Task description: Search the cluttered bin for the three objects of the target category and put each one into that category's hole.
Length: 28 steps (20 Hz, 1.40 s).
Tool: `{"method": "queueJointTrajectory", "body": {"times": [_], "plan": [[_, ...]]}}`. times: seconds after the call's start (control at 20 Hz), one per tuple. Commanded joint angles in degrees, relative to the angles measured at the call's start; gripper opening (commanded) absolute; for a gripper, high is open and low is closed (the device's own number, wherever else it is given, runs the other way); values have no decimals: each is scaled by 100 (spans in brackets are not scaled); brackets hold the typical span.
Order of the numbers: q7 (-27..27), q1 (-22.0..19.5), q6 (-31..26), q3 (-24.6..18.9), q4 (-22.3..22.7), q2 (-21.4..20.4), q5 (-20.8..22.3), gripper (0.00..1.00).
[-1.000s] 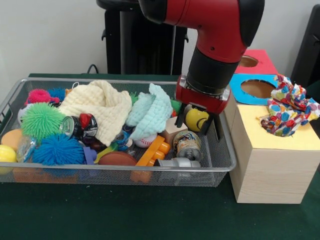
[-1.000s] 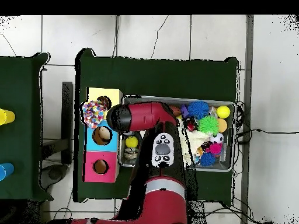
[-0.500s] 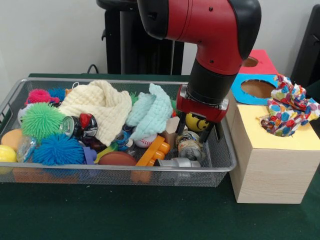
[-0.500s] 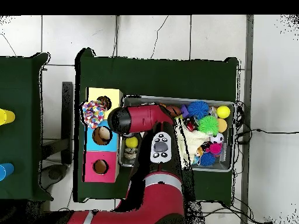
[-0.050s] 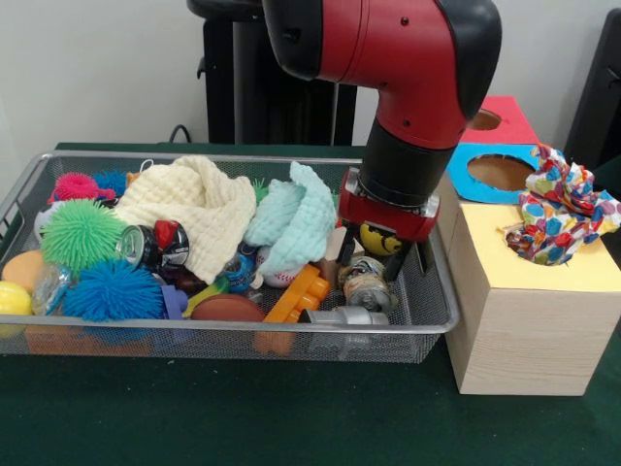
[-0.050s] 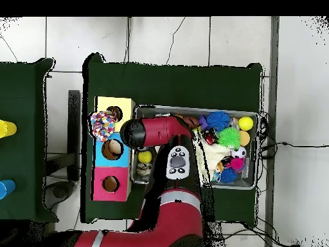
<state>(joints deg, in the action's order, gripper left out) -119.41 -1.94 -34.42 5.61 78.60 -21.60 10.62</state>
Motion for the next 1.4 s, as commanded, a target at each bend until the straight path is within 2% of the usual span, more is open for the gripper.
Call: {"method": "queueJointTrajectory", "body": {"times": [0.05, 0.15, 0.35, 0.55, 0.9, 1.15, 1.3, 1.4], "plan": [[-389, -566, 1028, -355, -148, 1064, 156, 100], [29, -808, 836, -481, -225, 1096, 248, 100], [474, -977, 450, -373, -243, 918, 538, 100], [679, -1082, 326, -241, -188, 780, 793, 100], [728, -1116, 59, -83, -213, 699, 915, 100], [1085, -1178, -345, 13, 206, 76, 1094, 100], [1328, -1364, -443, -52, 536, -286, 1254, 100], [1401, -1583, -422, -160, 949, -605, 1319, 100]]}}
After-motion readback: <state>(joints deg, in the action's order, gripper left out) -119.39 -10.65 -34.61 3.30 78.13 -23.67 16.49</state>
